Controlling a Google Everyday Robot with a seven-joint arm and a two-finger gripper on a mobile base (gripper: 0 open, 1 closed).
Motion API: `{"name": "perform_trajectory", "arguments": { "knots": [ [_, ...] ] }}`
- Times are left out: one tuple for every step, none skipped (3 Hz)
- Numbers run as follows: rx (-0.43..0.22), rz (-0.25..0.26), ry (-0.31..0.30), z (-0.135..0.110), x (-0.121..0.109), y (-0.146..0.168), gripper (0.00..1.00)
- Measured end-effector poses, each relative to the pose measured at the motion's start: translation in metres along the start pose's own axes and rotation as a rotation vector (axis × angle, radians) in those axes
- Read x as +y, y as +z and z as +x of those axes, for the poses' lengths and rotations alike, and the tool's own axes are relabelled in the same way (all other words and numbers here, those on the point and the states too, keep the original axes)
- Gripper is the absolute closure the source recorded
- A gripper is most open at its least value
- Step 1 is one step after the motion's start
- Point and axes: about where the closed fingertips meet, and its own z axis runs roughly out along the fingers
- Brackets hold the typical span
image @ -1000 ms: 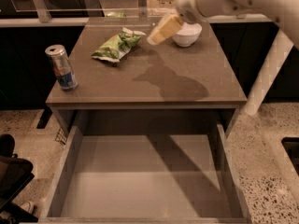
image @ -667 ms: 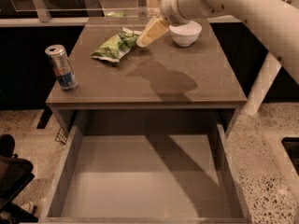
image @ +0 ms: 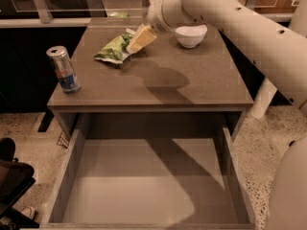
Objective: Place green jalapeno chip bag into top drawer
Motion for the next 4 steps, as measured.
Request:
{"name": "perform_trajectory", "arguments": {
  "knots": [
    [-0.014, -0.049, 0.015, 0.0, 0.026, 0.045, 0.0],
    [-0.016, -0.058, 0.021, 0.001, 0.028, 0.051, 0.0],
    [0.032, -0.082, 0.055, 0.018, 0.03, 0.08, 0.0],
    [0.084, -0.113, 0.117, 0.04, 0.036, 0.104, 0.0]
  ]
}}
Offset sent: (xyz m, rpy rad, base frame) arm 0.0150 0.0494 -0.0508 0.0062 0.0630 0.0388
